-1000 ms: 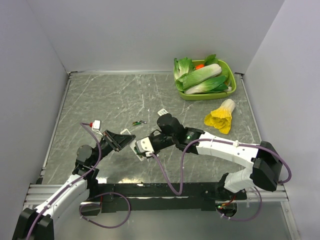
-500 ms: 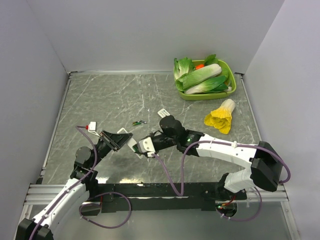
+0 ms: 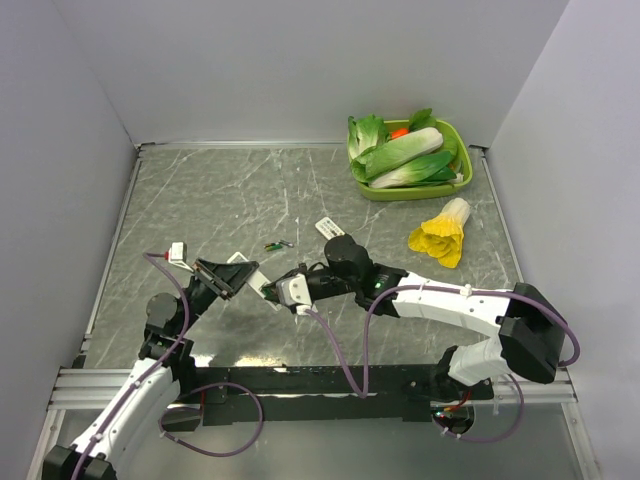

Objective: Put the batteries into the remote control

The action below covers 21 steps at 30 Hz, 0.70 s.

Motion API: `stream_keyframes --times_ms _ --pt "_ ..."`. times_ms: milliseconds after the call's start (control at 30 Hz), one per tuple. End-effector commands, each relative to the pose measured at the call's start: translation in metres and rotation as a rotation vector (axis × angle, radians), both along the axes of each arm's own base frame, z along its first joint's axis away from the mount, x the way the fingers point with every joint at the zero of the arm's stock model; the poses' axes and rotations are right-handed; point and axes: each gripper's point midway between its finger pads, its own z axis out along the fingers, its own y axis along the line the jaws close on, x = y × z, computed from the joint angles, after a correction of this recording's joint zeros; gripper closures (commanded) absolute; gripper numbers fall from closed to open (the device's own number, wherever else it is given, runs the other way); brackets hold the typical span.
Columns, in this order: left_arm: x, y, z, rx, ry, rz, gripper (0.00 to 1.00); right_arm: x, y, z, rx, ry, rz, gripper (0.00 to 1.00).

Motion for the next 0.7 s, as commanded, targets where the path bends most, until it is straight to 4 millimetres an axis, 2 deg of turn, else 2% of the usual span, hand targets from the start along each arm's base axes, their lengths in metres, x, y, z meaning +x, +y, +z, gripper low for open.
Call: stream_keyframes --times_ms 0,333,667 --pt "-0.022 0.012 0.095 -0.165 -0.256 -0.007 0.99 -0.014 -0.030 -0.078 -0.245 0.180 -0.030 0.73" --pt "-0.029 0.003 0.107 -0.045 -0.342 -0.040 0.98 -0.013 -0.020 -0.094 -0.294 0.250 -0.013 0.77" --pt "-0.038 -0.004 0.109 0.003 -0.419 -0.086 0.98 -0.014 -0.010 -0.086 -0.273 0.327 -0.027 0.78"
